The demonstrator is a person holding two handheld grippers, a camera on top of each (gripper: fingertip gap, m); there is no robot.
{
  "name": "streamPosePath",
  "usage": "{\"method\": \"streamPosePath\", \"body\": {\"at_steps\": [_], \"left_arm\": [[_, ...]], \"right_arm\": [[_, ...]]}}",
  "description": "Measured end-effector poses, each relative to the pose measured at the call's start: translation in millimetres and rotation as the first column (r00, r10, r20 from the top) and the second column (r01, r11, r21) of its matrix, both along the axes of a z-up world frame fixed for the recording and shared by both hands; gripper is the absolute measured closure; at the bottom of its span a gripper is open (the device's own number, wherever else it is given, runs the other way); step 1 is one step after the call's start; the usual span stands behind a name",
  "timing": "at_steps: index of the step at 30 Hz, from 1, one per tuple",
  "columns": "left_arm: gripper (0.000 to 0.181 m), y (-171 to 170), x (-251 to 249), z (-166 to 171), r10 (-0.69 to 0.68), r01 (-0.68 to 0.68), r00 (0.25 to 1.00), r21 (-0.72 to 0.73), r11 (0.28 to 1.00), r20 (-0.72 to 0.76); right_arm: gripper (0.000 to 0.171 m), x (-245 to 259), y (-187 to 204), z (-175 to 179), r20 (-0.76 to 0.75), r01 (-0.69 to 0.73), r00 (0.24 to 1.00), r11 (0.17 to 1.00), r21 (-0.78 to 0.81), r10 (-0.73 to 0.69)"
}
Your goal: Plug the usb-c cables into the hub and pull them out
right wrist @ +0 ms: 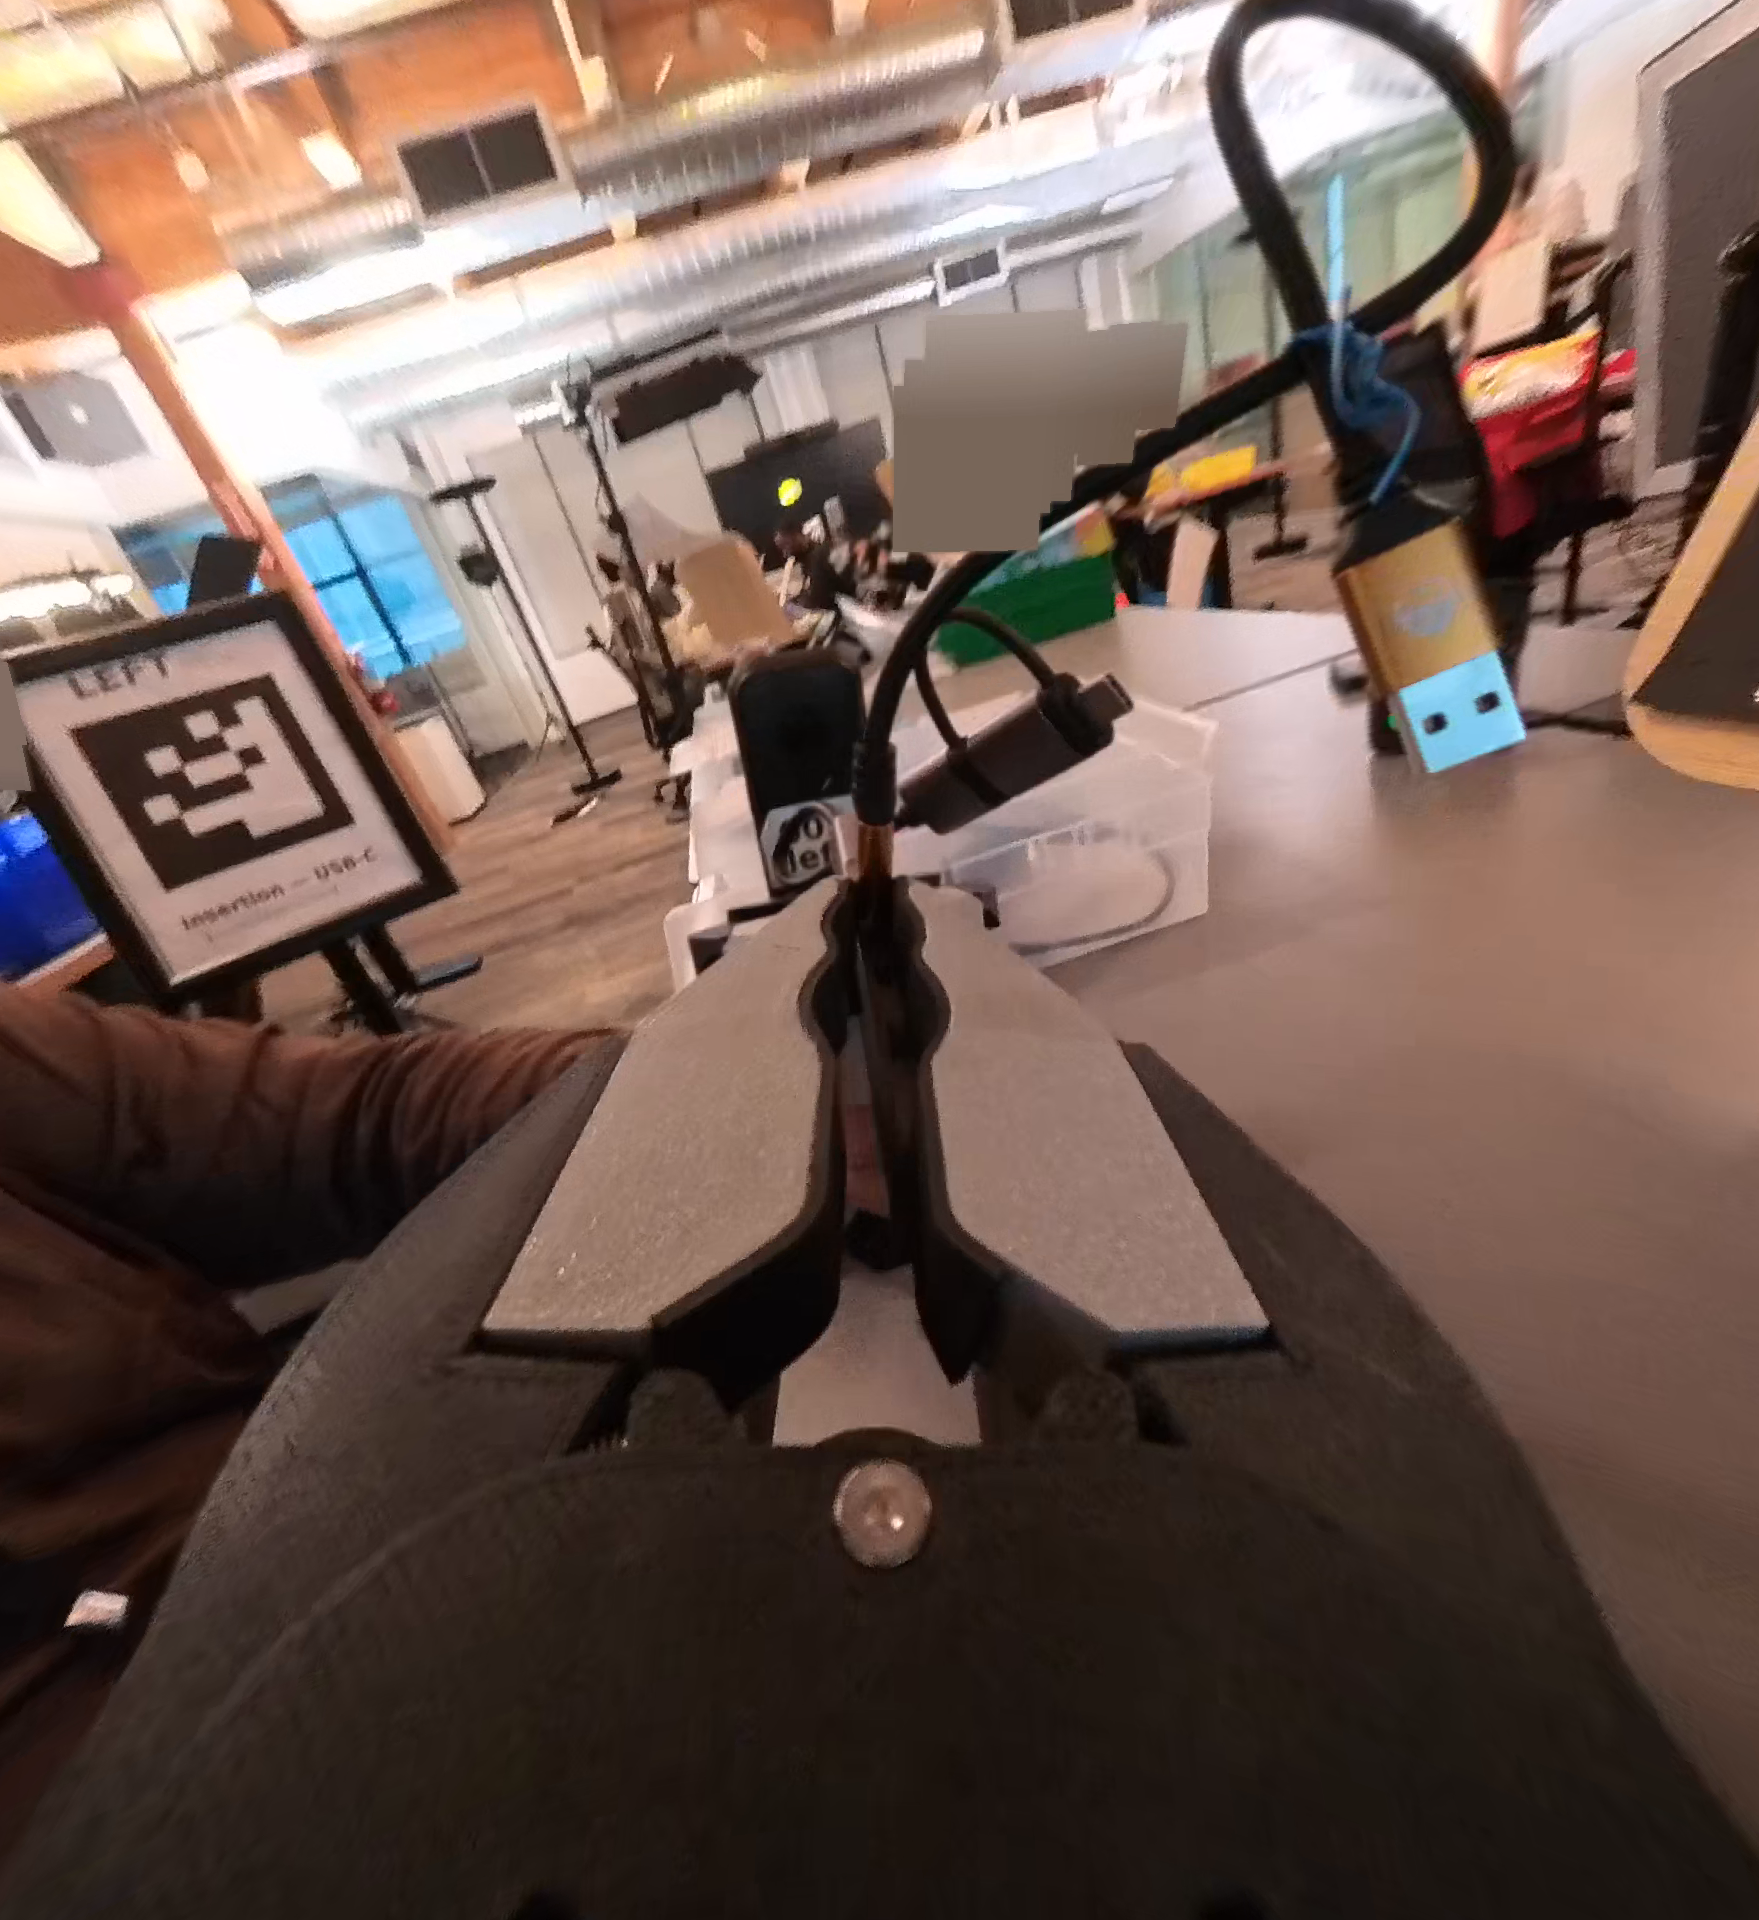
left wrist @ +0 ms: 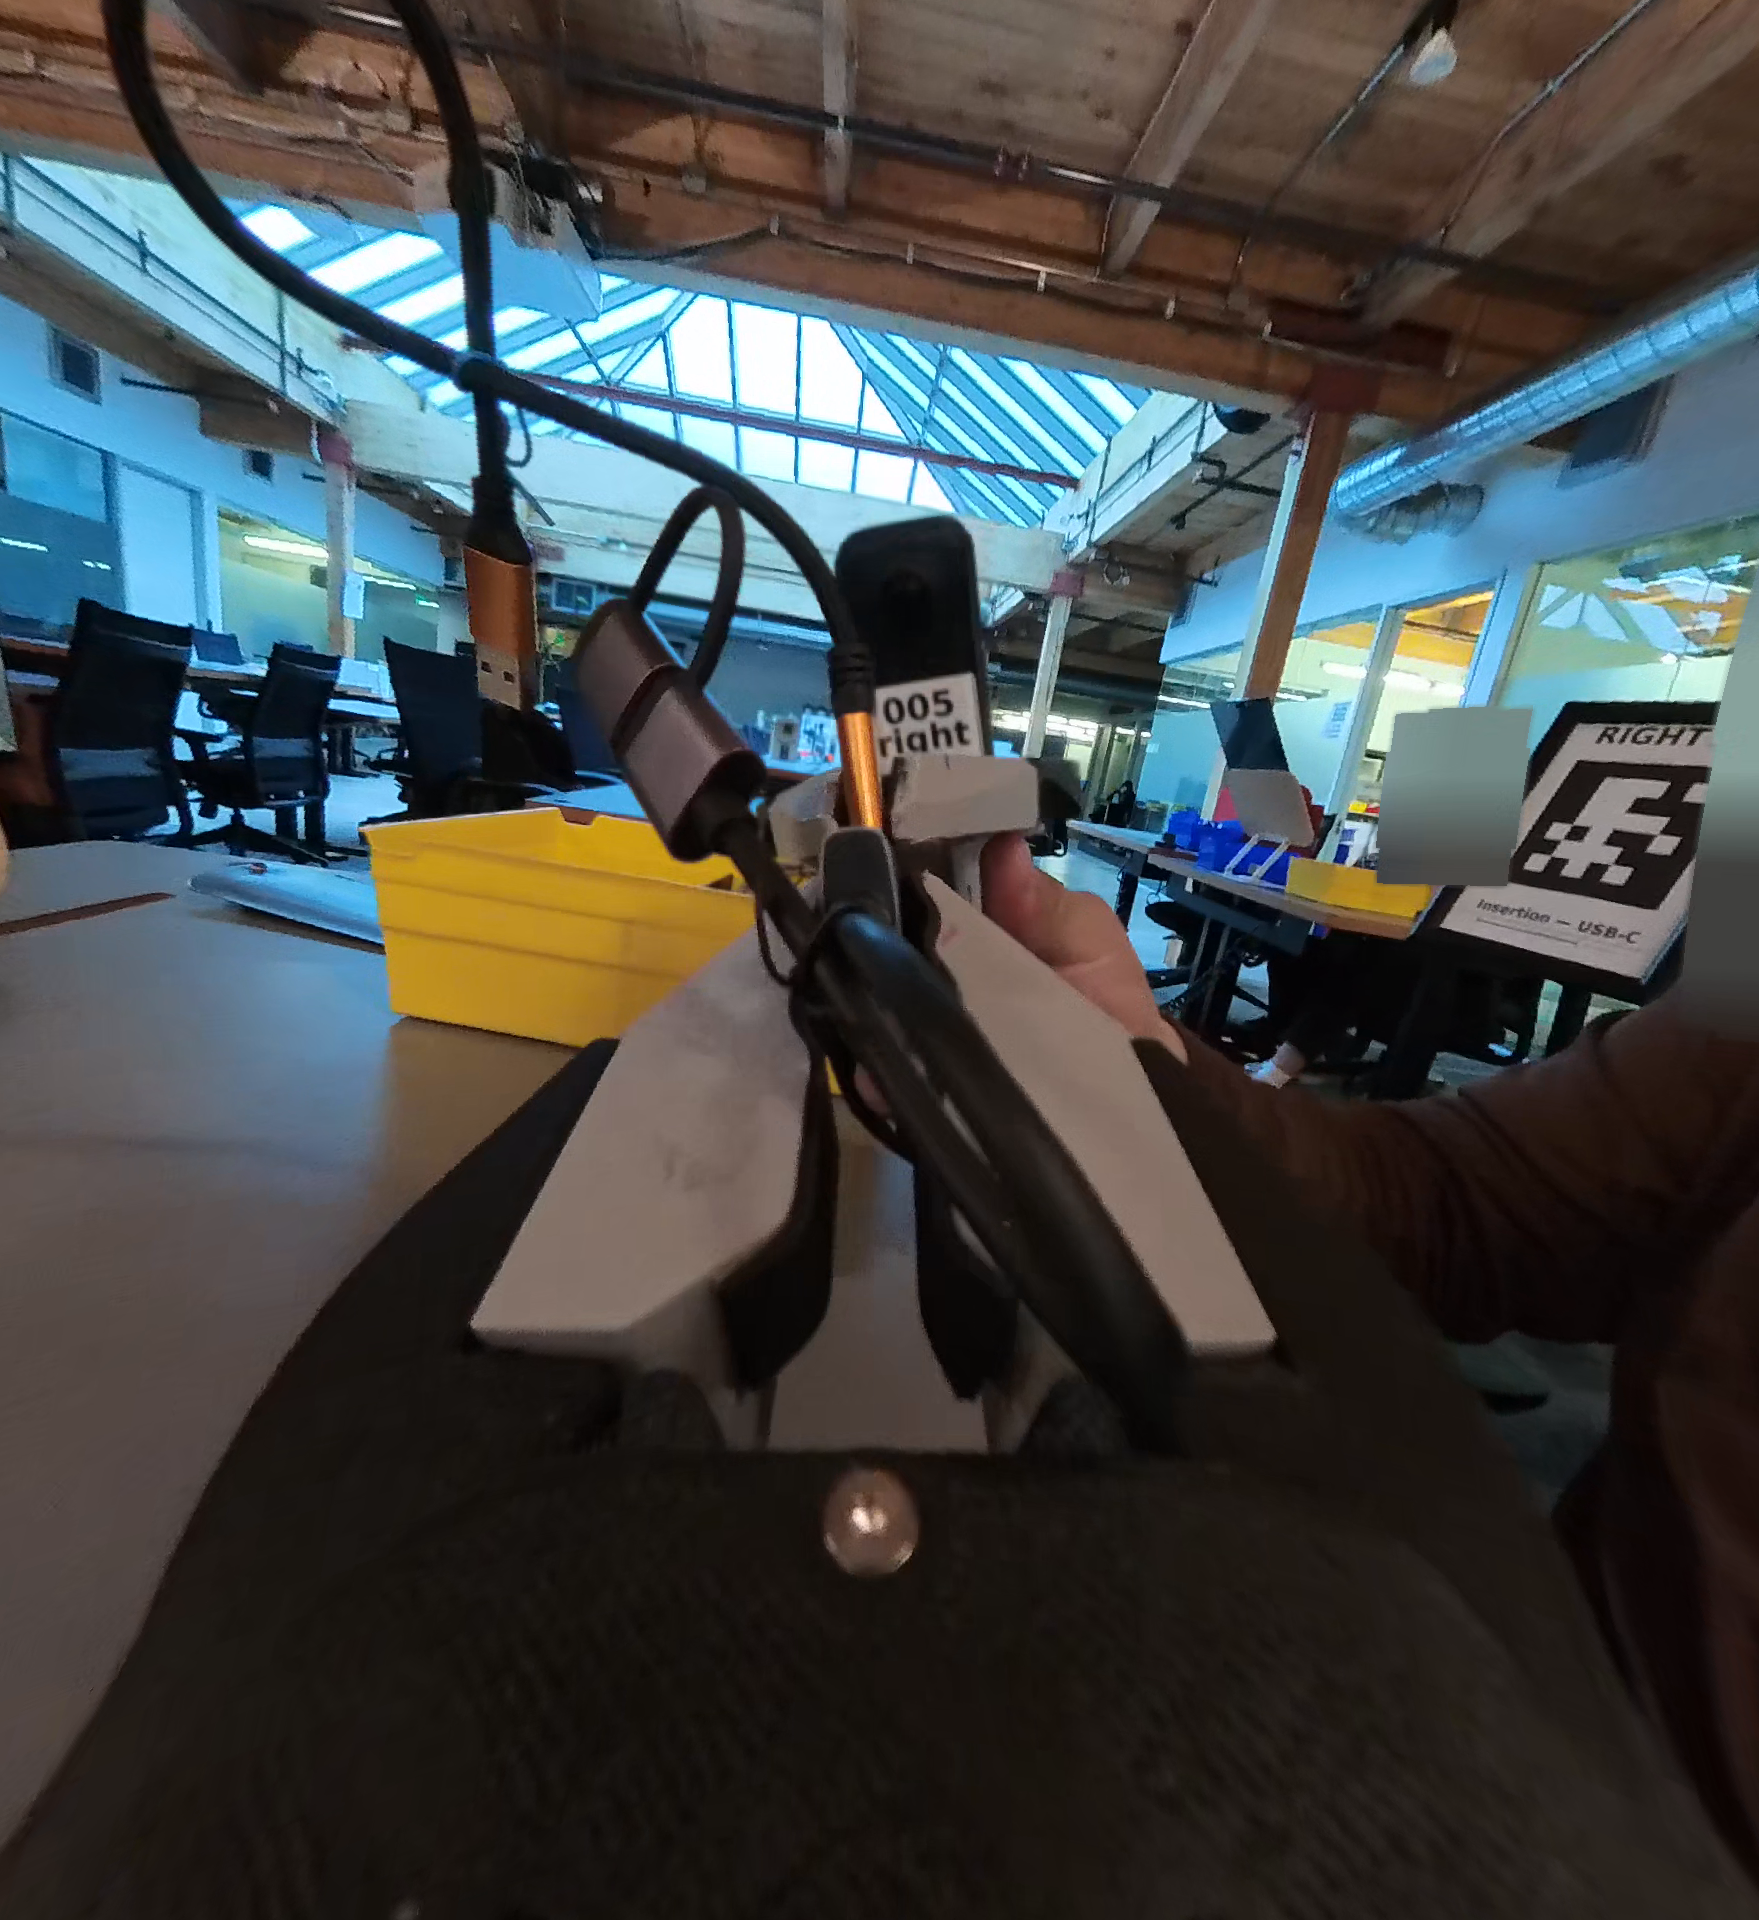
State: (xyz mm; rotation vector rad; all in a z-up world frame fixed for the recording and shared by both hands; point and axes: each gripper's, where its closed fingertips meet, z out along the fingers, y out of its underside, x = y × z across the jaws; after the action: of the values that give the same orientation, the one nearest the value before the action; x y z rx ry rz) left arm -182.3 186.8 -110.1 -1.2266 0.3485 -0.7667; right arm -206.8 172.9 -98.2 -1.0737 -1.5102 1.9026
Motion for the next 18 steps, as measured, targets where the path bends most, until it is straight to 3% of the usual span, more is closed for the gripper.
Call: {"method": "streamPosePath", "body": {"at_steps": [7, 18], "left_arm": [[0.173, -4, -6, 11, -0.013, 0.011, 0.998, 0.033, 0.999, 0.067], [0.173, -7, -13, 19, 0.027, -0.033, 0.996, 0.069, 0.997, 0.086]], "right_arm": [[0.170, -5, -1, 12, -0.086, 0.080, 0.992, 0.991, -0.104, -0.089], [0.170, -10, -2, 21, -0.146, 0.024, 0.988, 0.976, -0.218, -0.057]]}}
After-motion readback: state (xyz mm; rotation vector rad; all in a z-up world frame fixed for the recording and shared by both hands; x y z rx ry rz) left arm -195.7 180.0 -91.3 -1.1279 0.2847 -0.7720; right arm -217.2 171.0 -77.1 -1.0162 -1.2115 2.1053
